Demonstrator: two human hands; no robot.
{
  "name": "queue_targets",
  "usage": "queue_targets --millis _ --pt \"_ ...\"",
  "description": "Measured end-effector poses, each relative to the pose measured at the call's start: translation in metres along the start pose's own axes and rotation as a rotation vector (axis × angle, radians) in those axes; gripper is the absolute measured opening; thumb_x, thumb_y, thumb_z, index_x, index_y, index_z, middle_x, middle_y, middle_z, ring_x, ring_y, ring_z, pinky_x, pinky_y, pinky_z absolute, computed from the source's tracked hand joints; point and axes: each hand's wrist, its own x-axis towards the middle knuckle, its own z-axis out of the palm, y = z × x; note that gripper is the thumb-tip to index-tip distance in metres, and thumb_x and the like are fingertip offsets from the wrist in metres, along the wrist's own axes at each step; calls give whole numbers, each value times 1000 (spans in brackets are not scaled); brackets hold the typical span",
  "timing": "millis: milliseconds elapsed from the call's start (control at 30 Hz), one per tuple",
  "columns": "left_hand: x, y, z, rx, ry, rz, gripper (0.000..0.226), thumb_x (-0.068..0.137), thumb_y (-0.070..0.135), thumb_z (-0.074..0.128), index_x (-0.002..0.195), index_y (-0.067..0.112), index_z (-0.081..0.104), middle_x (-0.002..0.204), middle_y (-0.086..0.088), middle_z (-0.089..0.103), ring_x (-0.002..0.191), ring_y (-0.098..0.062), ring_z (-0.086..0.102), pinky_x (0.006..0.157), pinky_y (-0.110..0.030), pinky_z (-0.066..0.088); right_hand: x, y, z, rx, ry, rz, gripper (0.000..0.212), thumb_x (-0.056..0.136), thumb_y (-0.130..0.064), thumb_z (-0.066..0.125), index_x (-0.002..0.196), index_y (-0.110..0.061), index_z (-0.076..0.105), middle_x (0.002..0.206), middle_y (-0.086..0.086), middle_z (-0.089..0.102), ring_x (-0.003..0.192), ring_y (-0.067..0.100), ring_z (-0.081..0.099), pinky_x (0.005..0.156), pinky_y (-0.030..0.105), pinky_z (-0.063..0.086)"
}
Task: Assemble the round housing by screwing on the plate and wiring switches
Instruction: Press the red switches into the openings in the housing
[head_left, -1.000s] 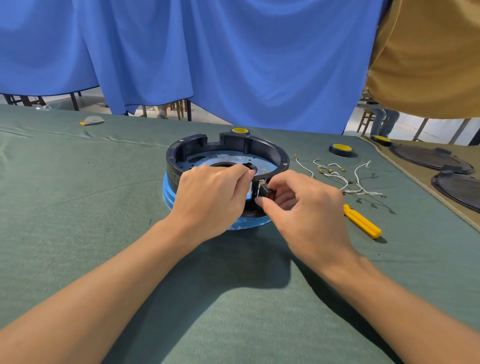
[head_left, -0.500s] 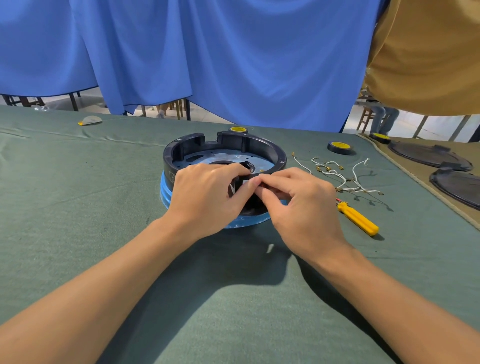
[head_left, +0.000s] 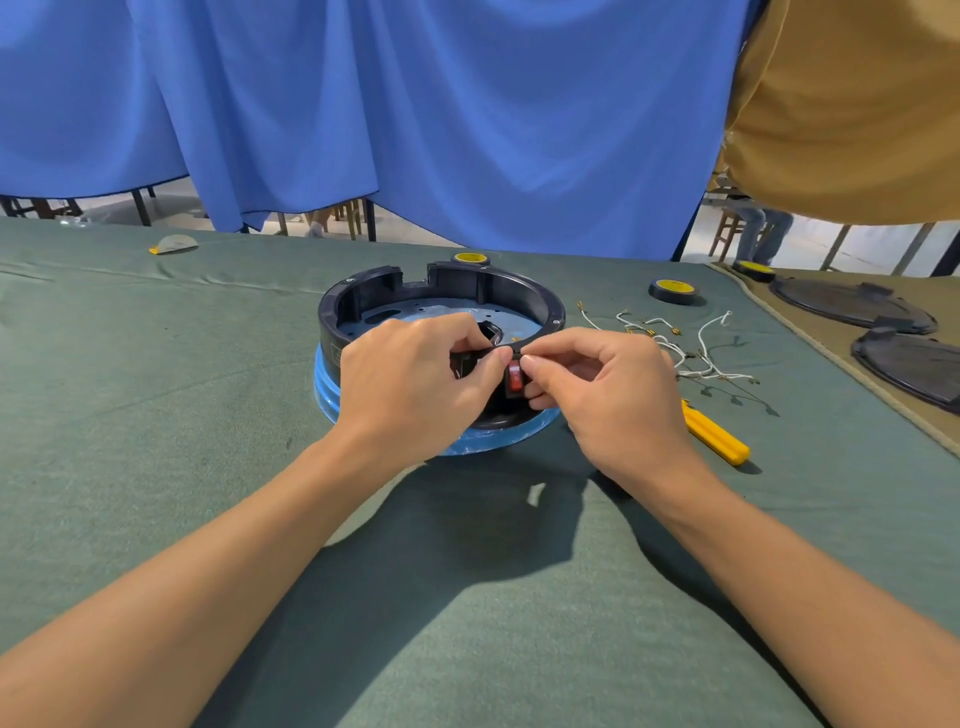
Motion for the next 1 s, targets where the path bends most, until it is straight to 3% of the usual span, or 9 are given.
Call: queue_targets --millis 167,333,500,767,1000 --pt "-1 0 0 -2 6 26 39 85 54 50 87 26 76 66 7 71 64 -20 63 60 -33 45 0 -1 -8 -124 -111 -54 23 79 0 70 95 -16 74 75 -1 73 70 11 69 76 35 58" --pt "-4 -4 1 32 27 79 40 87 54 49 87 23 75 64 6 70 63 -22 63 61 -30 40 -5 -3 -6 -243 -62 -195 21 78 0 74 96 -13 73 76 -6 70 77 4 65 70 19 54" --pt "-5 -4 1 40 36 119 38 87 52 53 86 20 74 62 7 68 59 -23 62 62 -28 34 -6 -2 -6 -265 -41 -210 17 78 0 74 92 -10 72 76 -7 69 79 0 63 68 8 49" --pt "-6 -3 -5 68 15 176 38 74 53 65 88 19 73 61 6 68 57 -25 62 66 -27 32 -7 0 -6 -329 -111 -257 28 78 3 69 99 -16 67 75 -7 67 78 5 62 70 21 52" --pt "-4 -5 -7 61 -43 170 44 79 59 58 95 20 73 64 6 70 64 -25 66 64 -29 39 -6 2 -1 -332 -41 -254 19 81 1 69 94 -13 71 78 -5 71 81 3 62 68 11 49"
